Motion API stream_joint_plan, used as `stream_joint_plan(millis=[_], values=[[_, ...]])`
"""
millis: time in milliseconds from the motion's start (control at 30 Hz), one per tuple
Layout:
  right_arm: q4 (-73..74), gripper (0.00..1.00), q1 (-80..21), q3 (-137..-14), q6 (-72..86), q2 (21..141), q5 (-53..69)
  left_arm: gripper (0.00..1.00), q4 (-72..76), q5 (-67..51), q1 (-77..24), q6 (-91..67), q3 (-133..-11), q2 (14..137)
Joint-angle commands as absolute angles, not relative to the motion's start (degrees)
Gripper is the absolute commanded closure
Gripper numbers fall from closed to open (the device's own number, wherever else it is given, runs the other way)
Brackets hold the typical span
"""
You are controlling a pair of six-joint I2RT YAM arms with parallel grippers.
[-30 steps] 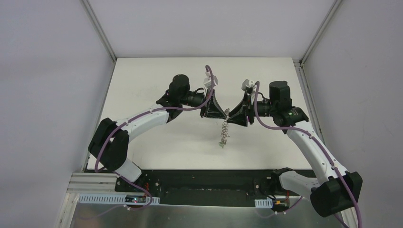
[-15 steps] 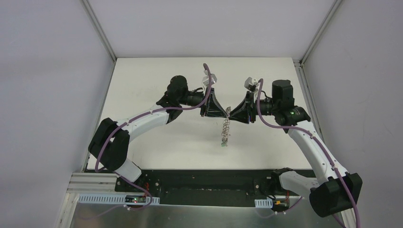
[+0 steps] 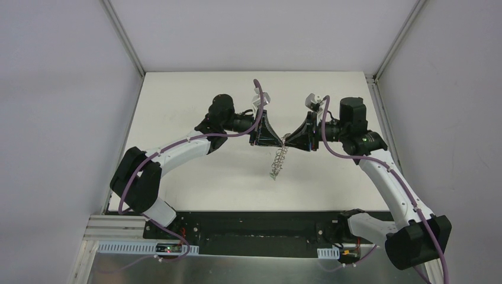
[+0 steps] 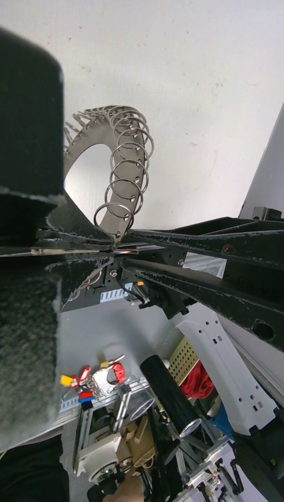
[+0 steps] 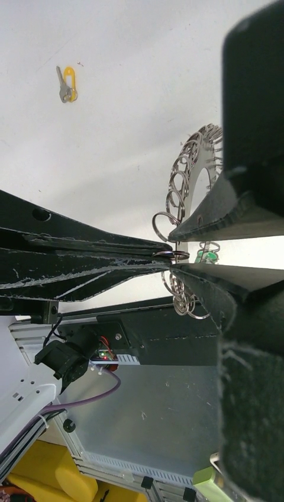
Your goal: Put the keys on the keyring
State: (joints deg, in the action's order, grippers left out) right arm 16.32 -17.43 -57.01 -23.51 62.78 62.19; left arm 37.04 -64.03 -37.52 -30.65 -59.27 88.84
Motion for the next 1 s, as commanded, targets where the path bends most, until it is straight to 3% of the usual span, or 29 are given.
stream_joint_plan(millis=[0, 433, 500, 633, 833, 967], values=[[13.0, 0.79, -17.2, -58.5, -21.8, 63.5, 64.9, 1.0, 40.1, -64.9, -37.7, -30.5, -60.8, 88.5], [12.9, 0.93, -18.3, -57.7, -22.5, 64.2, 64.8, 1.0, 39.9, -64.9, -37.7, -30.9, -61.4, 88.9], [14.1, 1.0, -18.4, -58.0, -24.2, 64.3, 64.9, 1.0, 39.8, -64.8, -37.7, -30.7, -61.5, 89.0], [21.2, 1.0, -20.1, -59.5, -34.7, 64.0, 60.5, 1.0, 38.5, -65.3, -37.5, -29.5, -62.5, 89.3], [27.9, 1.0, -22.8, -60.6, -48.0, 63.1, 54.8, 0.74, 33.7, -67.0, -35.5, -25.7, -63.4, 88.3], [30.4, 1.0, -24.5, -60.6, -54.2, 62.1, 51.8, 0.62, 15.9, -66.4, -33.7, -12.0, -66.4, 86.4]])
